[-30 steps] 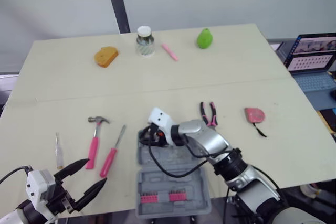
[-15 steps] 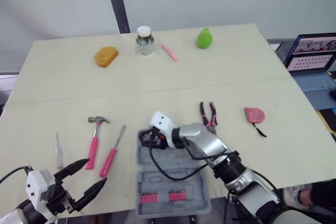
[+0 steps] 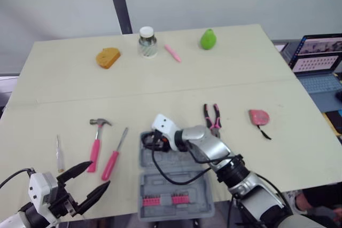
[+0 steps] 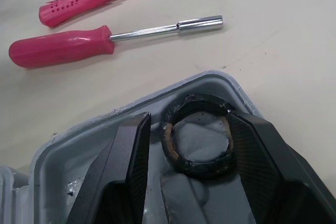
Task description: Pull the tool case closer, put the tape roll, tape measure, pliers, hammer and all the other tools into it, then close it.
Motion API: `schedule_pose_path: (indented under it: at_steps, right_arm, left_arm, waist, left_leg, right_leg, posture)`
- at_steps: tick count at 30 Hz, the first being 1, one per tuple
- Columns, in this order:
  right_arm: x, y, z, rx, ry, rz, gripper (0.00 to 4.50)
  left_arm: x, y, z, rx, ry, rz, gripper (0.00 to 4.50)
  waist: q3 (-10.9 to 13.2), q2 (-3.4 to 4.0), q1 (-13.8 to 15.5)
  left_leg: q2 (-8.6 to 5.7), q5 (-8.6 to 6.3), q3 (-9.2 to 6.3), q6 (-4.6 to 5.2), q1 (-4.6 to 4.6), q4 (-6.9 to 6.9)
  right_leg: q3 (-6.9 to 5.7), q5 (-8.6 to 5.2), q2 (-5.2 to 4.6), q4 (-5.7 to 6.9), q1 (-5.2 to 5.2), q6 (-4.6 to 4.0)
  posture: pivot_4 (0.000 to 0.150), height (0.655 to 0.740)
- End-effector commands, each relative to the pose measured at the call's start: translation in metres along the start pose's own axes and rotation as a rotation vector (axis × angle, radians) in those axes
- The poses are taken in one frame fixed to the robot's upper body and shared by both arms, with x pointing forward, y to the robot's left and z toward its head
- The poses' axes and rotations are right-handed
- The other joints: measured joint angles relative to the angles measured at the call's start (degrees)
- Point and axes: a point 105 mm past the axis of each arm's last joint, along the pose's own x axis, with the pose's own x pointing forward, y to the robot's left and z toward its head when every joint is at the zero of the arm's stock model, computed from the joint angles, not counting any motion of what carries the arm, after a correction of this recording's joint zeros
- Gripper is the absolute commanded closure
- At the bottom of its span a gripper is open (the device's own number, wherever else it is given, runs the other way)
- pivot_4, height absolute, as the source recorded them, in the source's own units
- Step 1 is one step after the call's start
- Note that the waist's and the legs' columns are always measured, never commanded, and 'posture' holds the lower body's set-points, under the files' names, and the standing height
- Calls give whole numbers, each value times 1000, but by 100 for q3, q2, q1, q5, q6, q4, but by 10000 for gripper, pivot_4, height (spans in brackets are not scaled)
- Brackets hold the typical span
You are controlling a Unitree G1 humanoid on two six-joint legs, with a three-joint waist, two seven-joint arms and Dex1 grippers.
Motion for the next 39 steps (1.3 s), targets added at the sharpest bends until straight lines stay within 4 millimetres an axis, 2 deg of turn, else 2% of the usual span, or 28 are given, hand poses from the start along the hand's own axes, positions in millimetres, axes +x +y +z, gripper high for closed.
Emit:
schedule_pose_path:
  at_steps: [1,4,8,14,21,25,31,37,39]
  right_arm:
    - [-14,-1,35,-31,-119,-8,20681]
    - [-32,-4,47,-19,-160,-17,20681]
    - [-66,-7,50,-19,-177,-38,20681]
    - [-120,-10,32,4,-127,-114,20681]
    - [-168,-8,1,50,-65,-218,20681]
    - [-185,-7,-15,90,-25,-271,20681]
    - [-197,-7,-29,146,-9,-341,20681]
    - [-202,-5,-35,183,-19,-363,20681]
    - [-204,-5,-36,198,-21,-377,20681]
  left_arm:
    - [5,2,11,37,-31,-28,0]
    - [12,4,16,56,-52,-54,0]
    - [25,2,23,74,-80,-104,0]
    - [39,-1,25,76,-102,-162,0]
    - [43,-1,23,65,-104,-188,0]
    - [44,-1,21,58,-102,-197,0]
    - [46,-2,18,48,-99,-203,0]
    - [51,0,15,44,-98,-221,0]
    - [54,0,15,44,-100,-227,0]
  waist:
    - [0,0,2]
    - [0,0,4]
    - [-1,-2,18]
    - [-3,-5,28]
    - [-3,-6,42]
    - [-3,-8,112]
    - [-4,-10,176]
    - [-4,-10,184]
    - [-4,-9,195]
  left_leg:
    - [0,0,0,0,1,0]
    - [0,0,0,0,0,1]
    - [-1,0,-1,0,0,0]
    - [-1,0,1,2,-1,2]
    - [1,-2,8,6,0,1]
    - [-1,-2,10,8,0,7]
    - [0,-2,12,9,2,10]
    - [0,-1,12,10,3,12]
    - [2,-1,12,9,4,12]
  right_leg:
    - [0,0,0,1,0,0]
    - [0,0,0,2,1,0]
    - [1,0,-2,1,2,0]
    - [1,0,-2,-3,4,0]
    - [-7,0,0,-9,5,0]
    - [-18,1,-2,-8,9,2]
    - [-21,1,-3,-9,14,3]
    - [-32,2,-2,-6,14,3]
    - [-29,2,-2,-6,13,3]
  posture:
    - [1500,7385]
    - [1500,7385]
    - [1500,7385]
    - [1500,7385]
    - [1500,7385]
    - [1500,7385]
    - [1500,7385]
    - [1500,7385]
    - [1500,7357]
